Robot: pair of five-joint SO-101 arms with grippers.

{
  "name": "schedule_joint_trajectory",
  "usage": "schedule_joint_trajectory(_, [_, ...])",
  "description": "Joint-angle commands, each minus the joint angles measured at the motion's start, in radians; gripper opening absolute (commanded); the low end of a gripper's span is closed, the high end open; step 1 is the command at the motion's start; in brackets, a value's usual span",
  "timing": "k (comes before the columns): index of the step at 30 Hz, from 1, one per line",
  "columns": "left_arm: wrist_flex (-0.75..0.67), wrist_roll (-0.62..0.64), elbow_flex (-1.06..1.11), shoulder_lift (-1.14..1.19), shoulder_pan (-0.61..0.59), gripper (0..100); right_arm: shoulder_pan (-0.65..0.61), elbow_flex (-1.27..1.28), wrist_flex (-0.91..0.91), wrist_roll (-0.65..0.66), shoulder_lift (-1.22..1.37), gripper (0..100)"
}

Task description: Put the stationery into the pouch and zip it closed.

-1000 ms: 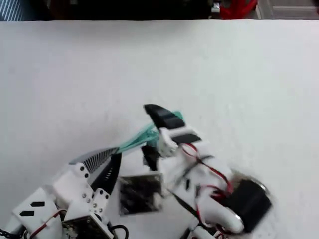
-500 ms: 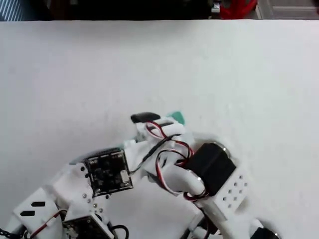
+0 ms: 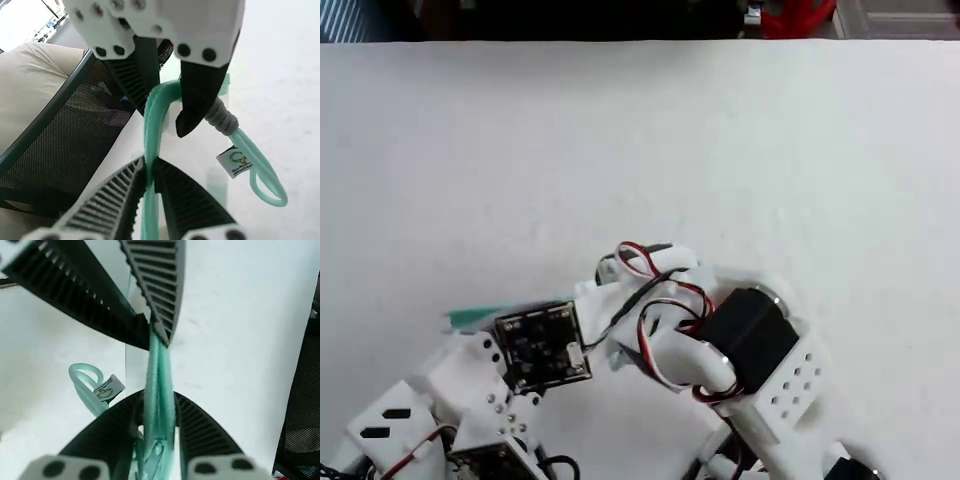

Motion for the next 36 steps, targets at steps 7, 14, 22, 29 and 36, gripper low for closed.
schedule_joint_trajectory(7, [0.080, -0.178, -0.083, 0.007, -0.107, 34, -0.001, -0.035, -0.012, 0.011, -0.041, 2.0])
schedule_joint_trajectory(14, [0.080, -0.209, -0.011, 0.007, -0.113, 32, -0.001, -0.041, -0.013, 0.011, -0.064, 2.0])
schedule_joint_trajectory(22, [0.008, -0.175, 0.051, 0.007, -0.105, 20, -0.088, -0.026, -0.015, 0.011, -0.159, 1.9])
schedule_joint_trajectory(29, [0.012, -0.149, 0.034, 0.007, -0.082, 2, -0.091, 0.003, -0.038, 0.005, -0.150, 1.9])
schedule_joint_trajectory(36, [-0.052, 0.017, 0.089, 0.007, -0.016, 2, -0.030, 0.086, -0.134, -0.084, -0.157, 2.1])
